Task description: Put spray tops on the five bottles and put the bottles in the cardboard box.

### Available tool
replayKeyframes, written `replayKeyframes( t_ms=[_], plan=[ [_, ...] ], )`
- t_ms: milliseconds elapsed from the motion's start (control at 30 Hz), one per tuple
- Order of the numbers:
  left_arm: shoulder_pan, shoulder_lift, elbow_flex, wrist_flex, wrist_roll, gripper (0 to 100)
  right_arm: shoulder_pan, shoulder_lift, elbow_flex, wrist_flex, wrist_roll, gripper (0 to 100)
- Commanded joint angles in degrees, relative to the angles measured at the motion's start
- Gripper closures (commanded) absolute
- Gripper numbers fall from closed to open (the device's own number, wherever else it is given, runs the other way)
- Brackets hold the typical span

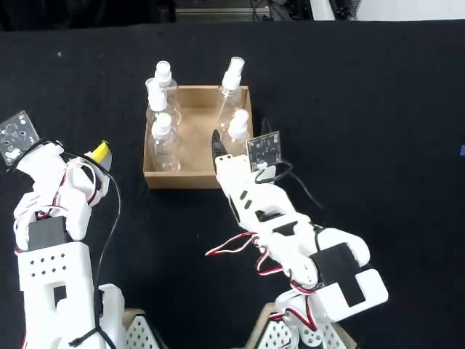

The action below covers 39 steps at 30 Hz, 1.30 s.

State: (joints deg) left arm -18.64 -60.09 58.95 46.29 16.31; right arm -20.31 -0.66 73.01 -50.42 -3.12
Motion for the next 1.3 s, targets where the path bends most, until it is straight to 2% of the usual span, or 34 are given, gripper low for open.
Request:
replayKeyframes(
  t_ms=[0, 567, 833, 1100, 1167, 1267],
  plan=[
    [0.57, -0.97, -1.54, -1.41, 0.26, 75, -0.62, -5.23, 0.66, 0.35, 0.09, 64.9],
    [0.57, -0.97, -1.54, -1.41, 0.26, 75, -0.44, -19.91, 0.57, 9.41, -0.26, 64.9],
    [0.57, -0.97, -1.1, -1.41, 0.0, 75, -0.18, -33.36, 0.31, 16.79, -0.09, 64.9],
    [-0.04, -1.58, -1.71, 0.97, -0.26, 77, 0.7, -56.92, 0.4, 37.01, 0.09, 66.1],
    [0.04, -3.78, -2.68, 4.13, -2.29, 83, 2.99, -62.37, 0.04, 44.04, -0.26, 70.7],
    [0.66, -8.79, -2.24, 6.68, -10.81, 96, 8.09, -68.53, -2.68, 57.67, -0.26, 85.9]
  ],
)
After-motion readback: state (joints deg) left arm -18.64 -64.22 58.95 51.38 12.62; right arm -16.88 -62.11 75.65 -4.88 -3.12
